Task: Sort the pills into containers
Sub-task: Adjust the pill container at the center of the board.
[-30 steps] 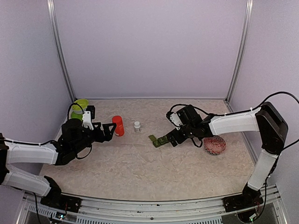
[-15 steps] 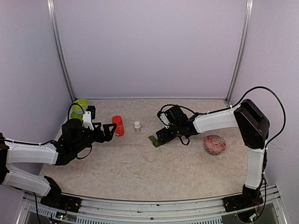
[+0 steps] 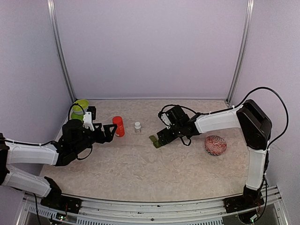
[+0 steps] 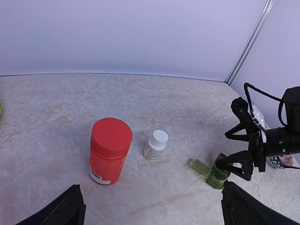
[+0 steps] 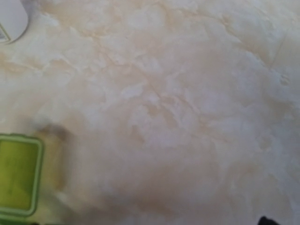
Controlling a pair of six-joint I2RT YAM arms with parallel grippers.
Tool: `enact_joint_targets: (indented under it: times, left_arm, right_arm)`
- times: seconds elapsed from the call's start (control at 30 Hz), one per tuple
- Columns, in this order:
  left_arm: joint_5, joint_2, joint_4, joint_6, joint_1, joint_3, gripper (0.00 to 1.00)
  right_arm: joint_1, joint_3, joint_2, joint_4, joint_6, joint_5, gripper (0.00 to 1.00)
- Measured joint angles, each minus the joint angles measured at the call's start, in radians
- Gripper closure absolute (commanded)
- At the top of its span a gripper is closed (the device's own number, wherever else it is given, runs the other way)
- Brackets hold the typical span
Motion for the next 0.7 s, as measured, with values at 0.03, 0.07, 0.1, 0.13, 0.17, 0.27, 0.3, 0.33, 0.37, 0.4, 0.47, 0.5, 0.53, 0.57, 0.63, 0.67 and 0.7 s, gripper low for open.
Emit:
enact_joint_targets:
  times: [0.03,0.07,0.1,0.13,0.17,0.27,0.3,0.33,0.37,0.4,0.47,0.5,0.53,0.57,0.63,0.67,0.7]
  left_arm:
    - [0.000,0.001,0.000,0.000,0.000,0.000,0.01]
    - [0.001,0.002,0.000,0.000,0.000,0.000,0.01]
    - [0.001,0.003,0.000,0.000,0.000,0.000,0.01]
    - [0.001,0.005,0.000,0.000,0.000,0.000,0.01]
    - [0.002,0.005,0.000,0.000,0.000,0.000,0.01]
    - [0.004,0.010,0.001,0.000,0.000,0.000,0.01]
    - [0.006,0.013,0.001,0.000,0.000,0.000,0.01]
    - [0.008,0.014,0.001,0.000,0.000,0.000,0.01]
    - [0.009,0.015,0.001,0.000,0.000,0.000,0.01]
    - [0.010,0.015,0.001,0.000,0.000,0.000,0.01]
    - [0.011,0.016,0.001,0.000,0.000,0.000,0.01]
    - [0.011,0.016,0.001,0.000,0.000,0.000,0.01]
    - [0.011,0.016,0.001,0.000,0.000,0.000,0.01]
    - [0.012,0.016,0.001,0.000,0.000,0.000,0.01]
    - [0.013,0.016,0.001,0.000,0.000,0.000,0.01]
    - [0.015,0.016,0.001,0.000,0.000,0.000,0.01]
    - [0.016,0.016,0.001,0.000,0.000,0.000,0.01]
  right_arm:
    - [0.000,-0.002,-0.006,-0.004,0.000,-0.001,0.00]
    - [0.000,-0.006,-0.016,-0.009,0.000,-0.004,0.00]
    - [0.000,-0.010,-0.029,-0.016,0.000,-0.008,0.00]
    - [0.000,-0.013,-0.043,-0.023,0.000,-0.011,0.00]
    - [0.001,-0.013,-0.056,-0.029,-0.001,-0.014,0.00]
    - [0.004,-0.013,-0.084,-0.037,-0.003,-0.019,0.00]
    - [0.006,-0.013,-0.089,-0.041,-0.003,-0.018,0.00]
    - [0.008,-0.013,-0.090,-0.045,-0.003,-0.016,0.00]
    - [0.012,-0.013,-0.089,-0.054,-0.003,-0.012,0.00]
    - [0.015,-0.015,-0.089,-0.066,-0.003,-0.007,0.00]
    - [0.023,-0.023,-0.089,-0.083,-0.001,0.003,0.00]
    - [0.028,-0.030,-0.089,-0.087,0.000,0.007,0.00]
    - [0.032,-0.039,-0.089,-0.089,0.001,0.010,0.00]
    - [0.036,-0.052,-0.089,-0.091,0.003,0.013,0.00]
    - [0.043,-0.098,-0.091,-0.105,0.009,0.019,0.00]
    - [0.045,-0.102,-0.092,-0.106,0.009,0.019,0.00]
    - [0.046,-0.119,-0.093,-0.111,0.013,0.021,0.00]
